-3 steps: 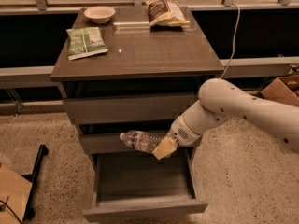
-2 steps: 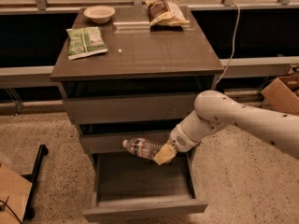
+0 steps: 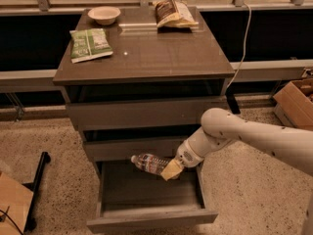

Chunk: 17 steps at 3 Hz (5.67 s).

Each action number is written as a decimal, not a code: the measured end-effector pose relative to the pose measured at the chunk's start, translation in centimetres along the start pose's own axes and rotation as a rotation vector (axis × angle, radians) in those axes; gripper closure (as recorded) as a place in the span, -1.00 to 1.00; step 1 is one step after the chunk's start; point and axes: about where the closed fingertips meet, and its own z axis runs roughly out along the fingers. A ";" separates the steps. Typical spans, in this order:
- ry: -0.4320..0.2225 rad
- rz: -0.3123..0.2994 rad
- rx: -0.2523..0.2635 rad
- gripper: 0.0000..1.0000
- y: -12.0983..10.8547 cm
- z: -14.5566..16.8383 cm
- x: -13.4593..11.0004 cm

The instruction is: Place water bottle into bottom drawer

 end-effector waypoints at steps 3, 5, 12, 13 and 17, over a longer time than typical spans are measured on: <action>0.039 -0.053 0.045 1.00 -3.9 8.0 0.1; 0.070 -0.041 -0.019 1.00 -7.8 14.0 1.4; 0.019 0.113 -0.074 1.00 -18.0 24.1 6.4; 0.039 0.163 -0.051 1.00 -19.3 26.8 8.0; 0.036 0.392 -0.016 -0.30 -22.2 32.7 12.8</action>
Offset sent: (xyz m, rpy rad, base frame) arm 0.0239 0.0258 -0.0906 -0.0245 -0.0501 0.0385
